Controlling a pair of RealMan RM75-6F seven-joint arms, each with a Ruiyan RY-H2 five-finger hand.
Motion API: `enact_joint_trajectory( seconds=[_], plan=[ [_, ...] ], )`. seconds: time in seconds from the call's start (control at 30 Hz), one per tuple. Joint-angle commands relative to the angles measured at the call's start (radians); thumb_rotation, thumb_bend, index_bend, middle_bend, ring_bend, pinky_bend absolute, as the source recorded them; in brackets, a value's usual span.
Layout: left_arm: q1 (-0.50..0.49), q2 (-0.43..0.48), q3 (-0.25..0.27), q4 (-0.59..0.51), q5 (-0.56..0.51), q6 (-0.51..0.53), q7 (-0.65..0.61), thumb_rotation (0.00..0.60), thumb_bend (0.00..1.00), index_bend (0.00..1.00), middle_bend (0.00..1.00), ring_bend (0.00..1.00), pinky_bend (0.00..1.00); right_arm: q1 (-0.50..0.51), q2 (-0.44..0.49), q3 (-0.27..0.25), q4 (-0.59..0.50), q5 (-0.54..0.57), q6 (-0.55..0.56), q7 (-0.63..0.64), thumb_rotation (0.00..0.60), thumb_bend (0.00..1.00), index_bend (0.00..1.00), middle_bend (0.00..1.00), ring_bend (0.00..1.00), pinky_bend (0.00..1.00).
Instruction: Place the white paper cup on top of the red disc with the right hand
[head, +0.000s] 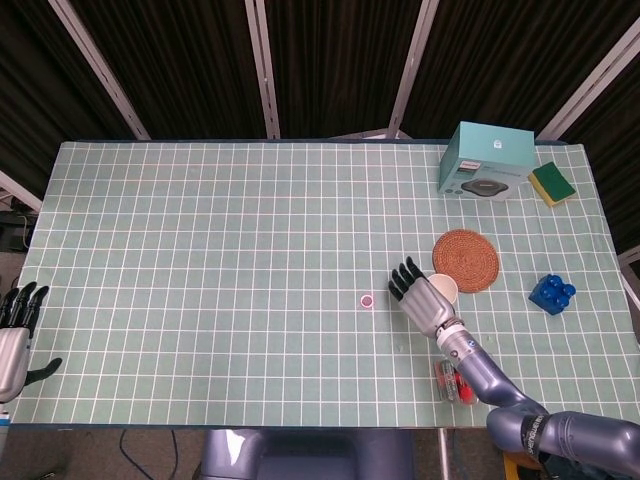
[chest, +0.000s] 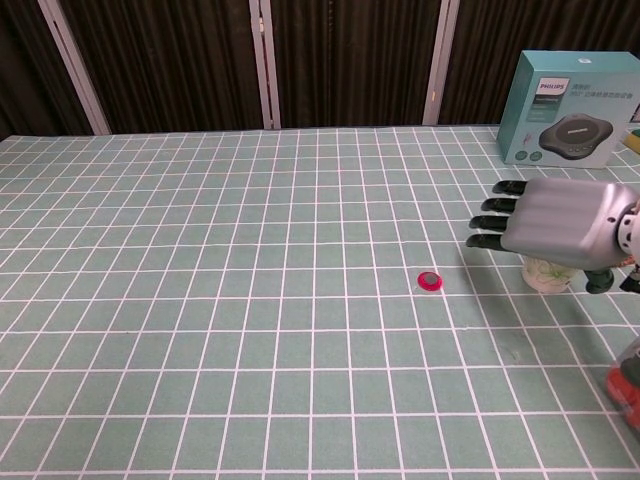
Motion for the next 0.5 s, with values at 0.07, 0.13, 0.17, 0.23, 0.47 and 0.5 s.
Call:
enact_joint_trajectory(
  seconds=[0.07,0.13,0.17,0.23,0.47,0.5],
  plan=[
    [0.000,0.001,0.000,0.000,0.000,0.002,-0.002,0.600,0.00,0.00,0.00,0.00,0.00,0.023,-0.021,-0.031,0.014,0.045,0.035,-0.043,0.600,0.00,0.00,0.00,0.00,0.02],
    [-0.001,0.001,0.001,0.000,-0.001,0.002,-0.002,0.600,0.00,0.00,0.00,0.00,0.00,0.032,-0.031,-0.044,0.025,0.056,0.049,-0.059,0.600,0.00,0.00,0.00,0.00,0.05],
    [-0.001,0.001,0.001,0.000,-0.001,0.002,-0.002,0.600,0.00,0.00,0.00,0.00,0.00,0.035,-0.035,-0.048,0.029,0.060,0.054,-0.063,0.600,0.00,0.00,0.02,0.00,0.07],
    [-0.002,0.001,0.002,0.000,-0.002,0.001,-0.001,0.600,0.00,0.00,0.00,0.00,0.00,0.042,-0.042,-0.060,0.040,0.061,0.064,-0.076,0.600,0.01,0.00,0.05,0.00,0.11],
    [-0.005,-0.002,0.003,0.001,-0.011,-0.002,0.006,0.600,0.00,0.00,0.00,0.00,0.00,0.051,-0.078,-0.108,0.104,-0.004,0.112,-0.080,0.600,0.28,0.19,0.32,0.16,0.38],
    [-0.005,-0.002,0.004,0.000,-0.012,-0.003,0.007,0.600,0.00,0.00,0.00,0.00,0.00,0.051,-0.079,-0.110,0.109,-0.014,0.115,-0.071,0.600,0.31,0.20,0.34,0.20,0.40]
  ],
)
